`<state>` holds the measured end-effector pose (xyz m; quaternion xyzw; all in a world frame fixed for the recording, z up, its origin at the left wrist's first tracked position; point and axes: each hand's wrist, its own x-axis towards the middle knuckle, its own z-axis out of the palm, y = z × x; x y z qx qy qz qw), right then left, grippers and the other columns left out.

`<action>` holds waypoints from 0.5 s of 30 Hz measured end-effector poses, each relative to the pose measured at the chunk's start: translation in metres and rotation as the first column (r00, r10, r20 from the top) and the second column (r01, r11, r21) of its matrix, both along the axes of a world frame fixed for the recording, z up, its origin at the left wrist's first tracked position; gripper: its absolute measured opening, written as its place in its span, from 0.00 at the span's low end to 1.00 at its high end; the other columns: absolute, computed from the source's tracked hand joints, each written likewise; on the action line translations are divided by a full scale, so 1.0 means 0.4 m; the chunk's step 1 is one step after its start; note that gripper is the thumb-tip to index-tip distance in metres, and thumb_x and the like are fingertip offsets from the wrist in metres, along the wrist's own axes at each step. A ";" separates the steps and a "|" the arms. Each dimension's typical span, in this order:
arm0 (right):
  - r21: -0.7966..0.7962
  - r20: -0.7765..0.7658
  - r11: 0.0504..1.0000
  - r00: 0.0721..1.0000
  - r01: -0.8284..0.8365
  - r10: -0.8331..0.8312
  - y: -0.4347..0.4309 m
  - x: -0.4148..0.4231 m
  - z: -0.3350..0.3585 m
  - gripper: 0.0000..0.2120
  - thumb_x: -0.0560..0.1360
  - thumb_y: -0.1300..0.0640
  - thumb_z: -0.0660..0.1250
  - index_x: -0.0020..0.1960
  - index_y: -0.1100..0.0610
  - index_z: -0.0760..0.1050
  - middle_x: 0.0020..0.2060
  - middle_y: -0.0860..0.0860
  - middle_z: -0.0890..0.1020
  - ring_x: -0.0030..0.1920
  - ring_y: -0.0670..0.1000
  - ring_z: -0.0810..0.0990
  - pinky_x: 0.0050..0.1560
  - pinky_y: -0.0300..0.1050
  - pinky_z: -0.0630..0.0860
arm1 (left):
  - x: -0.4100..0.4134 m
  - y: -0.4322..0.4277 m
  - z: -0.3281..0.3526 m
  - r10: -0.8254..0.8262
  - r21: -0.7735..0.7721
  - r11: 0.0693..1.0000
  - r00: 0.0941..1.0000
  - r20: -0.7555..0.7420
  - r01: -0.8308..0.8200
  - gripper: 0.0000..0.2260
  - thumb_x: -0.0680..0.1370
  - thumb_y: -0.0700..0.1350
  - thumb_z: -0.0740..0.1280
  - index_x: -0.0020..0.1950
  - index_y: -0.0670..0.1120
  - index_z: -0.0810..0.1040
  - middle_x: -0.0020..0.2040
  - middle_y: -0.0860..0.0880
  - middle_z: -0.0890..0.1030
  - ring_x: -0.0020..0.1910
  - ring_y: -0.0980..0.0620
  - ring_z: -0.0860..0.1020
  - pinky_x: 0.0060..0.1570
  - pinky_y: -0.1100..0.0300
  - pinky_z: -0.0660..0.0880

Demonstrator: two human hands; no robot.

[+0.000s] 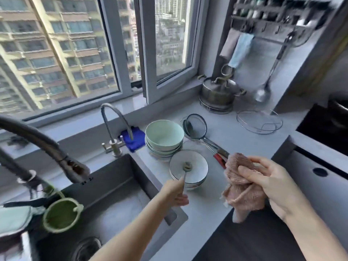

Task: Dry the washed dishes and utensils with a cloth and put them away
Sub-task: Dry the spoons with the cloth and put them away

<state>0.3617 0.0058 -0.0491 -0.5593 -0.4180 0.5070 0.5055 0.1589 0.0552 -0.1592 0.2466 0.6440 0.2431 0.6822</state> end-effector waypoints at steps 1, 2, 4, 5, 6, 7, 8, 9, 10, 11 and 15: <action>-0.008 -0.008 1.000 1.000 0.002 -0.002 0.013 0.019 -0.014 0.15 0.64 0.63 0.72 0.50 0.58 0.78 0.39 0.50 0.86 0.38 0.46 0.84 0.35 0.34 0.79 | 0.019 0.010 -0.018 0.096 -0.064 0.994 0.990 0.101 -0.090 0.17 0.82 0.44 0.56 0.35 0.39 0.63 0.22 0.42 0.71 0.14 0.51 0.70 0.16 0.67 0.68; -0.015 -0.018 1.000 1.000 0.004 -0.004 0.025 0.035 -0.028 0.14 0.65 0.64 0.72 0.50 0.58 0.78 0.40 0.51 0.86 0.38 0.46 0.84 0.36 0.34 0.79 | 0.033 0.021 -0.033 0.173 -0.105 0.982 0.973 0.153 -0.158 0.16 0.82 0.41 0.55 0.35 0.39 0.63 0.19 0.43 0.70 0.13 0.53 0.69 0.13 0.69 0.63; -0.037 -0.036 0.999 0.999 0.004 -0.005 0.051 0.052 -0.053 0.13 0.67 0.65 0.71 0.50 0.58 0.78 0.39 0.51 0.86 0.38 0.46 0.84 0.36 0.34 0.79 | 0.045 0.036 -0.046 0.255 -0.121 0.964 0.952 0.170 -0.236 0.14 0.82 0.34 0.53 0.36 0.39 0.65 0.16 0.47 0.69 0.12 0.57 0.66 0.12 0.71 0.56; -0.047 -0.046 0.999 0.999 -0.001 -0.001 0.064 0.054 -0.063 0.12 0.68 0.66 0.71 0.50 0.58 0.78 0.39 0.51 0.86 0.38 0.46 0.84 0.35 0.35 0.79 | 0.044 0.038 -0.045 0.274 -0.117 0.959 0.948 0.159 -0.258 0.14 0.81 0.33 0.53 0.36 0.40 0.66 0.16 0.48 0.69 0.12 0.58 0.65 0.12 0.71 0.54; -0.052 -0.053 0.999 0.999 -0.007 0.004 0.076 0.051 -0.072 0.12 0.68 0.67 0.71 0.50 0.58 0.77 0.39 0.51 0.86 0.37 0.46 0.84 0.35 0.35 0.79 | 0.038 0.035 -0.037 0.274 -0.107 0.960 0.951 0.143 -0.260 0.14 0.81 0.33 0.53 0.36 0.40 0.67 0.16 0.49 0.69 0.12 0.59 0.65 0.13 0.72 0.53; -0.051 -0.058 0.999 0.998 -0.015 0.012 0.087 0.046 -0.080 0.12 0.69 0.67 0.71 0.50 0.57 0.78 0.38 0.51 0.86 0.37 0.46 0.84 0.34 0.35 0.79 | 0.028 0.028 -0.026 0.258 -0.089 0.965 0.958 0.122 -0.248 0.14 0.80 0.32 0.54 0.36 0.41 0.69 0.17 0.50 0.69 0.13 0.59 0.64 0.14 0.72 0.53; -0.047 -0.061 0.999 0.998 -0.023 0.020 0.098 0.038 -0.086 0.11 0.69 0.67 0.71 0.49 0.57 0.78 0.39 0.51 0.86 0.37 0.46 0.84 0.34 0.35 0.78 | 0.013 0.017 -0.013 0.235 -0.068 0.971 0.966 0.105 -0.229 0.14 0.80 0.32 0.54 0.35 0.40 0.70 0.18 0.50 0.69 0.13 0.59 0.63 0.15 0.73 0.52; -0.040 -0.065 0.999 0.997 -0.034 0.031 0.108 0.028 -0.091 0.11 0.69 0.66 0.71 0.49 0.56 0.78 0.40 0.52 0.86 0.37 0.47 0.84 0.33 0.35 0.78 | -0.005 0.003 0.004 0.211 -0.047 0.977 0.973 0.092 -0.207 0.14 0.80 0.33 0.55 0.35 0.40 0.71 0.19 0.50 0.69 0.14 0.59 0.63 0.15 0.72 0.53; -0.032 -0.067 0.998 0.997 -0.045 0.043 0.115 0.016 -0.094 0.10 0.69 0.64 0.72 0.50 0.56 0.78 0.41 0.53 0.86 0.37 0.47 0.84 0.33 0.35 0.78 | -0.025 -0.014 0.020 0.185 -0.023 0.983 0.979 0.081 -0.184 0.14 0.80 0.34 0.56 0.36 0.40 0.72 0.20 0.50 0.70 0.15 0.58 0.64 0.16 0.72 0.53; -0.020 -0.061 0.998 0.997 -0.051 0.050 0.123 0.001 -0.097 0.10 0.70 0.62 0.72 0.50 0.56 0.78 0.42 0.53 0.86 0.38 0.47 0.85 0.34 0.35 0.77 | -0.047 -0.032 0.037 0.159 0.003 0.987 0.985 0.066 -0.159 0.13 0.80 0.35 0.57 0.37 0.40 0.73 0.21 0.50 0.70 0.16 0.58 0.64 0.17 0.71 0.53; 0.123 0.026 0.992 1.000 -0.009 0.006 0.138 -0.098 -0.097 0.05 0.74 0.57 0.70 0.49 0.50 0.76 0.44 0.48 0.84 0.39 0.45 0.84 0.38 0.37 0.77 | -0.155 -0.115 0.104 0.119 0.115 0.987 0.992 -0.035 -0.115 0.12 0.80 0.37 0.60 0.39 0.39 0.77 0.22 0.49 0.68 0.18 0.56 0.62 0.18 0.70 0.55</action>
